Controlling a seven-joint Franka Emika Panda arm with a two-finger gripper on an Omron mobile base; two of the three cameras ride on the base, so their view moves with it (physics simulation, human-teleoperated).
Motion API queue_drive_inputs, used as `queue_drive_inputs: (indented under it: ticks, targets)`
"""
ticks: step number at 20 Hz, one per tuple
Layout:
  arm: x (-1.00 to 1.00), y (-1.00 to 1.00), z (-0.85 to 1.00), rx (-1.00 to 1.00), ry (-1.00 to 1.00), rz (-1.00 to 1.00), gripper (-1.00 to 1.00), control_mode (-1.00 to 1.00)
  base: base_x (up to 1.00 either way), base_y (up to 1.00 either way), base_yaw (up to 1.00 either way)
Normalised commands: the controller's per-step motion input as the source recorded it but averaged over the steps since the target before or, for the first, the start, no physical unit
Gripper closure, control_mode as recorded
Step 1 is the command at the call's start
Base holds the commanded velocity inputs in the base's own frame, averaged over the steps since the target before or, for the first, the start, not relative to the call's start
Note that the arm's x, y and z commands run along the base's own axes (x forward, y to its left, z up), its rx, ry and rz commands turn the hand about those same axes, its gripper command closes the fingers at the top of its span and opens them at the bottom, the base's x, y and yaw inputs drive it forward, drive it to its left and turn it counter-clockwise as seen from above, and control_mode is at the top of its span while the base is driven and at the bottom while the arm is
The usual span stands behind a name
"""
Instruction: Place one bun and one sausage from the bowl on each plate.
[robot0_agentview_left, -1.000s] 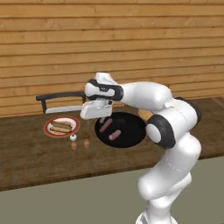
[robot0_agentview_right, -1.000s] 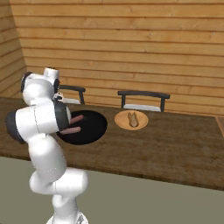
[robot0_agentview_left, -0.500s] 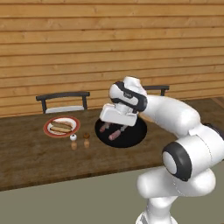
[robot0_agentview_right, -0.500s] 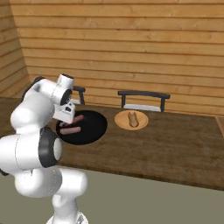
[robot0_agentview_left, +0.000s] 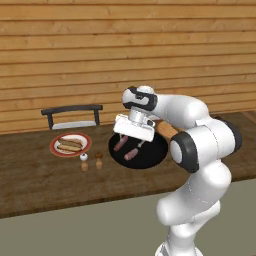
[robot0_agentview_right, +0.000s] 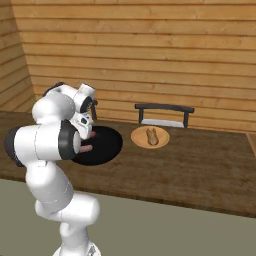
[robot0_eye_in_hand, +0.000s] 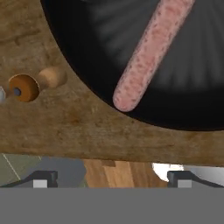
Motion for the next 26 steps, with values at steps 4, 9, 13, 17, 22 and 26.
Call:
queue_drive_inputs:
  ticks: [4, 9, 13, 17, 22, 26]
  targets:
    - [0.02, 0.0, -0.28, -0.25, -0.35, -0.1, -1.0, -1.0, 0.0, 0.0, 0.0]
    - [0.08, -0.03, -0.55, -0.17, -0.2, -0.21, -1.0, -1.0, 0.0, 0.0, 0.0]
    - [0.75, 0.0, -0.16, 0.0, 0.14, -0.43, -1.0, -1.0, 0.0, 0.0, 0.0]
    - [0.13, -0.02, -0.32, 0.0, 0.14, -0.19, -1.0, -1.0, 0.0, 0.0, 0.0]
    - [-0.32, 0.0, -0.21, 0.0, 0.0, -0.05, -1.0, -1.0, 0.0, 0.0, 0.0]
    - [0.12, 0.0, -0.34, 0.0, 0.0, -0.01, -1.0, -1.0, 0.0, 0.0, 0.0]
